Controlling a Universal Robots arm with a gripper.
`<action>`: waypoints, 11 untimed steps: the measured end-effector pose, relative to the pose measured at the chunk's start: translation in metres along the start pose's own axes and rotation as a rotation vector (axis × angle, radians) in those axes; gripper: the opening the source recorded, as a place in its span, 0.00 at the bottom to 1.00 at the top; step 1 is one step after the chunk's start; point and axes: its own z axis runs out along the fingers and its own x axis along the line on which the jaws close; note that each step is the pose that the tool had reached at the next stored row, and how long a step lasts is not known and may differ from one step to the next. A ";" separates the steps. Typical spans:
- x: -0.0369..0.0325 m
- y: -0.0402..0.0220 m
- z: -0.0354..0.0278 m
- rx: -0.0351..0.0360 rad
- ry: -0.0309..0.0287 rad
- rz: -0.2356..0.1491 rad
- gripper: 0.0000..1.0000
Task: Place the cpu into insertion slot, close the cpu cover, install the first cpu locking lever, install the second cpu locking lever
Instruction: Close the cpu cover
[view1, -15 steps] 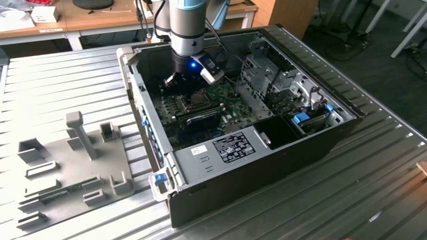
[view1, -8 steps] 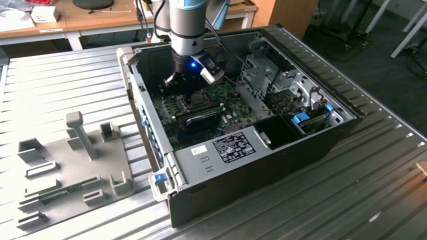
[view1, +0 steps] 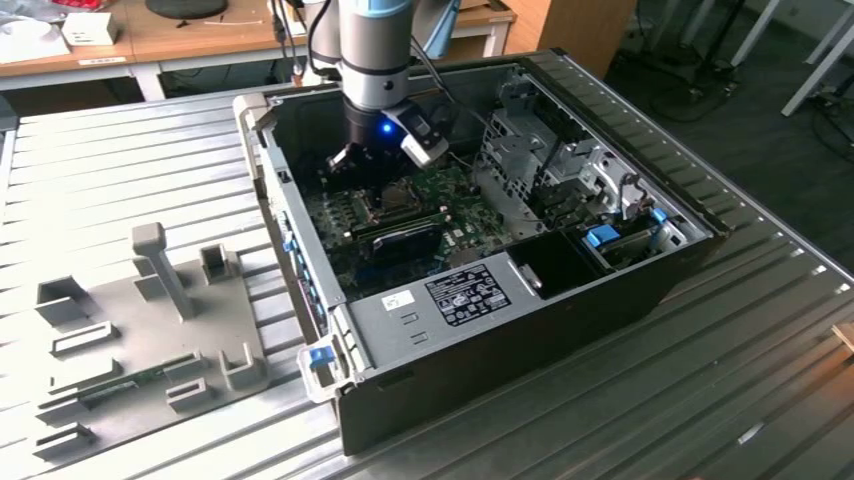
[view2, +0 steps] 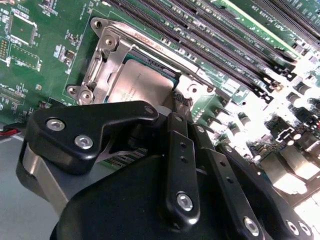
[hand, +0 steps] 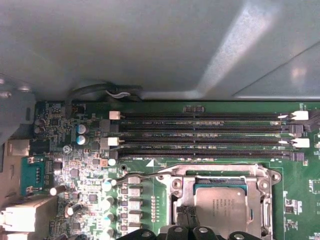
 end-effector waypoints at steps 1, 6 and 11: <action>0.0000 0.0000 -0.0006 0.0002 0.0001 0.000 0.10; -0.0001 0.0001 -0.0052 0.0003 0.0002 0.000 0.10; -0.0003 0.0002 -0.0122 0.0004 0.0002 0.000 0.10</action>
